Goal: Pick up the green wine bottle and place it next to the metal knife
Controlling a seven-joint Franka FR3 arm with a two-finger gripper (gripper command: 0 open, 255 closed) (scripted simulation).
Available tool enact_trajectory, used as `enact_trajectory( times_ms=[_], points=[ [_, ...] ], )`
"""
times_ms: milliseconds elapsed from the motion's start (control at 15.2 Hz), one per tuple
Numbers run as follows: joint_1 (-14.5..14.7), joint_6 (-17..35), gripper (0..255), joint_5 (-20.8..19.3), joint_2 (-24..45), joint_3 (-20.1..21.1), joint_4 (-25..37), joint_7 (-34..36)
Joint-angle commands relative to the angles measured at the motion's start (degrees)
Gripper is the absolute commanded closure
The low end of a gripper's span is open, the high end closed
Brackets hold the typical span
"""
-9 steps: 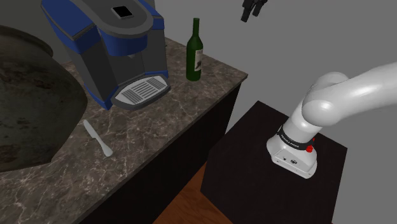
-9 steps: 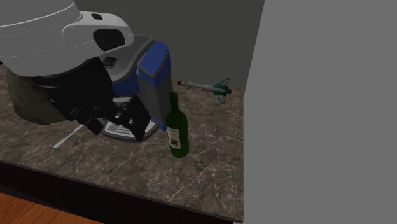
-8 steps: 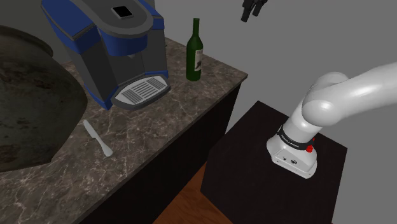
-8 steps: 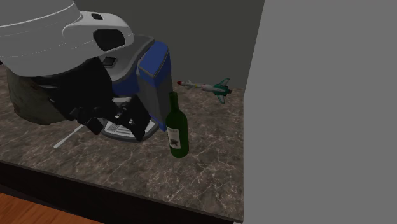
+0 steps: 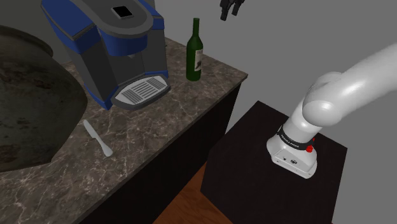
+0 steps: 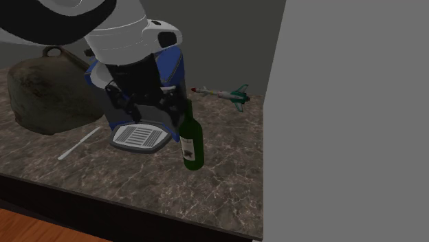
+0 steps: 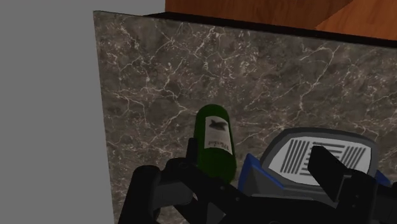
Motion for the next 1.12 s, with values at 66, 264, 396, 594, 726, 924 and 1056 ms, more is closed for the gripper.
enact_trajectory(
  times_ms=[66,264,396,594,726,924,1056],
  points=[
    [0.38,1.13,0,0.6,7.24,-0.76,5.41,-1.49],
    [0.71,1.59,0,1.46,14.43,-1.27,11.39,-2.8],
    [0.83,1.51,0,2.11,19.29,-1.52,15.82,-3.68],
    [0.84,0.77,0,3.19,26.76,-1.75,23.23,-4.97],
    [0.74,-0.08,0,3.87,31.51,-1.8,28.35,-5.71],
    [0.74,2.22,0,3.88,31.54,-1.73,26.07,-5.73],
    [0.77,3.72,0,3.9,31.65,-1.72,24.68,-5.74]
  ],
)
